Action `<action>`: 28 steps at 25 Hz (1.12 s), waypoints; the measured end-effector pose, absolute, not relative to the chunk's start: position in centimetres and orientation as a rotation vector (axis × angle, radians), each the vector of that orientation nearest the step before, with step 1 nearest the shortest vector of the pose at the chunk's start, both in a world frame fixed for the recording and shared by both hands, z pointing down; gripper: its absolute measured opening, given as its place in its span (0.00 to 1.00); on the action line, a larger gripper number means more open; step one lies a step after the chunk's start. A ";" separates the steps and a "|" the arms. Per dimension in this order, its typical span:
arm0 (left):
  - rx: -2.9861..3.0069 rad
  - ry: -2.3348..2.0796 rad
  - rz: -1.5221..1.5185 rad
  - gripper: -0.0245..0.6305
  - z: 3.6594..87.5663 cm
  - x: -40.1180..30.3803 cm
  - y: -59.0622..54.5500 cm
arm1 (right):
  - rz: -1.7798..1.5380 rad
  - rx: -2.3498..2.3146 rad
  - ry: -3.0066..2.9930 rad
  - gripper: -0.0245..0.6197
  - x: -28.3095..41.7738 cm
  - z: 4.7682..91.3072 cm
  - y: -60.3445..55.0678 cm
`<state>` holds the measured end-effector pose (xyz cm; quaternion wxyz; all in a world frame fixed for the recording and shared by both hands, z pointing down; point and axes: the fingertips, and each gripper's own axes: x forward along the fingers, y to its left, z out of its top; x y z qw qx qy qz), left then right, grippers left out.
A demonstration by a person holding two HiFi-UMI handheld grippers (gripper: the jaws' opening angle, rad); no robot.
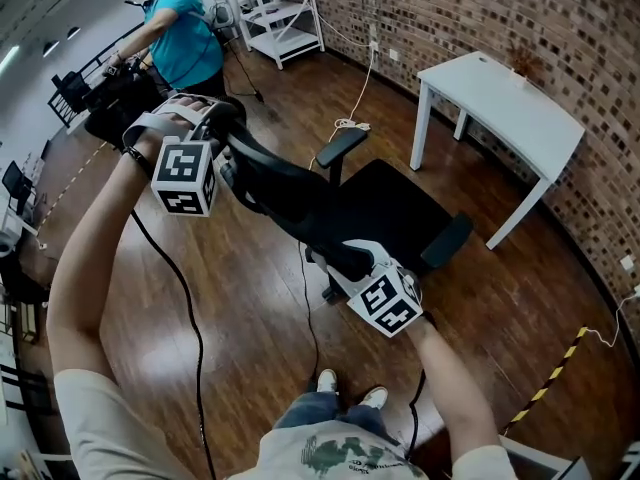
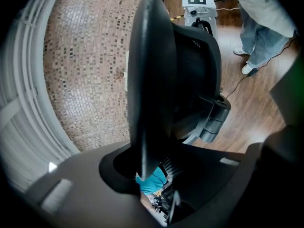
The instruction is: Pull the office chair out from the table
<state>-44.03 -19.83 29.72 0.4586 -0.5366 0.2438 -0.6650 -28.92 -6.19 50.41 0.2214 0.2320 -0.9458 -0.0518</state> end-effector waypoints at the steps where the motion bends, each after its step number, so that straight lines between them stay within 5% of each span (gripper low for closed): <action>1: -1.321 0.597 -1.638 0.22 29.7 -44.7 -19.3 | -0.143 0.644 -2.615 0.29 -29.6 50.3 -5.6; 21: -1.290 0.551 -1.393 0.23 29.6 -48.0 -17.4 | -0.124 0.818 -2.583 0.30 -34.1 50.5 -3.3; 25: -1.307 0.581 -1.341 0.24 29.6 -47.9 -17.1 | -0.088 0.969 -2.519 0.44 -33.1 50.7 -4.0; 28: -1.312 0.593 -1.293 0.30 29.2 -48.0 -16.5 | -0.117 1.042 -2.456 0.44 -32.6 50.4 -3.9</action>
